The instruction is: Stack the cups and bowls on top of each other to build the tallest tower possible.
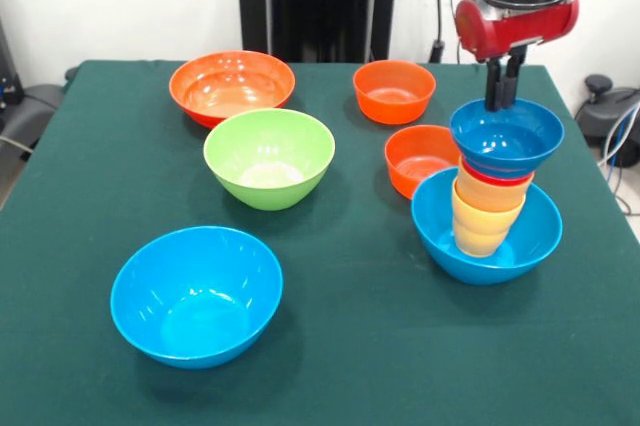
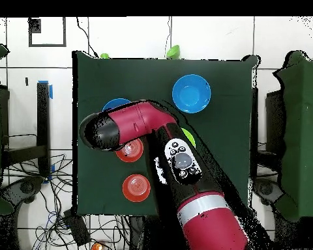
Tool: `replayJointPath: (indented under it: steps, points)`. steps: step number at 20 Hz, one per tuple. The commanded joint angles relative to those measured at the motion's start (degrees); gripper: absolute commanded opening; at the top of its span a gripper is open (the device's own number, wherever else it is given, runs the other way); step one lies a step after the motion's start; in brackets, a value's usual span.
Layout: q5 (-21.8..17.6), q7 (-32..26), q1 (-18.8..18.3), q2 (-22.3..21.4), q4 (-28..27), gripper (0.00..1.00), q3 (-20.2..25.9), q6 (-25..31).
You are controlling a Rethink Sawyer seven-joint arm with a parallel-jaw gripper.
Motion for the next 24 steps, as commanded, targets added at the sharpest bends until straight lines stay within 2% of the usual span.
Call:
replayJointPath:
  steps: [1, 7, 9, 12, 16, 18, 24]
  points:
    - [1.2, 4.6, 1.2, 0.4, 0.9, 0.0, -1.4, 1.7]
    - [0.4, 2.6, 0.5, 0.9, 0.1, 0.0, -1.9, 2.4]
    - [-0.4, -1.0, -1.2, 0.3, -0.9, 0.0, -1.6, 4.4]
    - [-1.7, -10.5, -5.3, -2.4, -3.5, 0.0, 0.0, 10.3]
    - [-2.5, -19.8, -10.4, -2.6, -7.8, 0.0, 3.5, 15.5]
    - [-2.8, -22.7, -12.7, -2.3, -8.7, 0.0, 5.1, 17.1]
    - [-3.6, -25.3, -16.4, -1.0, -9.1, 0.0, 8.9, 17.9]
